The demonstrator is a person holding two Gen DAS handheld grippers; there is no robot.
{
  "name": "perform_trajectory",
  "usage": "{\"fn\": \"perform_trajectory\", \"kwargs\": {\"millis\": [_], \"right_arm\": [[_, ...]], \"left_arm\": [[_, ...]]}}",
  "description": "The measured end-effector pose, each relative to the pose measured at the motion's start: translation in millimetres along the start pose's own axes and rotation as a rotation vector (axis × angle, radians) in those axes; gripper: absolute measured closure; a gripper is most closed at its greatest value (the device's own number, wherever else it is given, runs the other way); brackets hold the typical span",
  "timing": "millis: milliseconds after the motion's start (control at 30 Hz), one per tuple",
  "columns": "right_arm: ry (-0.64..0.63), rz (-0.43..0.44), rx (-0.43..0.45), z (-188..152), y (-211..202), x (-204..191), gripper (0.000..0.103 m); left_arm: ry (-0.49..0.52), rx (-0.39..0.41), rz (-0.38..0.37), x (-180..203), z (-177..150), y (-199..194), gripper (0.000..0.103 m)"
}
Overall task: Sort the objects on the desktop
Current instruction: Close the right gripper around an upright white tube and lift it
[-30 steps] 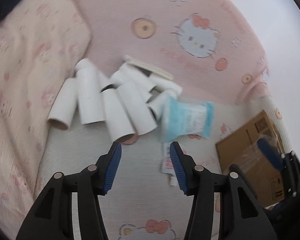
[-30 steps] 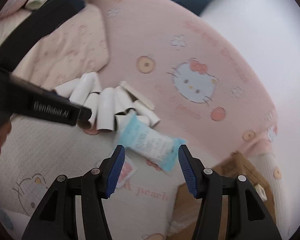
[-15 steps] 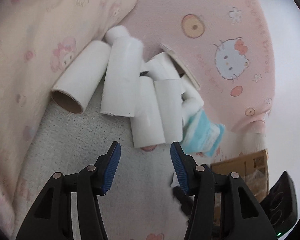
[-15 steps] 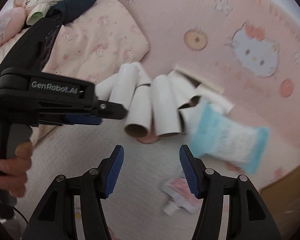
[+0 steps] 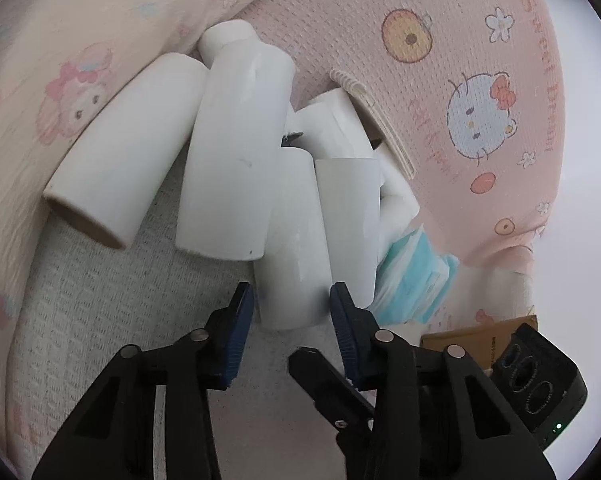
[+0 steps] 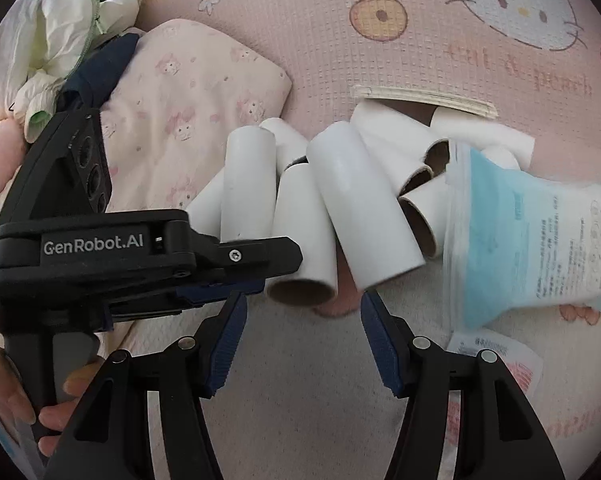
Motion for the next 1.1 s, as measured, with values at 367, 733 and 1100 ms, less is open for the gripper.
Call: {"fn": "perform_trajectory", "kwargs": {"millis": [367,733,1100], "right_arm": [[0.137,0.081,-0.018,9.0,20.8,9.4,0.064],[0.165,0.066,-0.105,-24.2,-5.8,2.8,0.065],[0.14,0.026,-0.133,-50.2,-30.3,-5.8,0.062]], "left_arm": [[0.016,-0.004,0.007,0.7,2.7,-0.4,0.063],[0.04,-0.071,-0.012,1.9,-47.3,-11.6,0.063],[0.052,-0.07,-0.012,6.4,-64.2,-23.0,0.061]]}}
Point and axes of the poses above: each gripper's, at about its wrist camera, not at the fingertips, and y roughly the way its jaws point, x to its right, z to its top, the point moved 6 cm from there along y, roughly the way its jaws point, and after that the axes turned 6 degrees about -x, right-handed, at the moved point
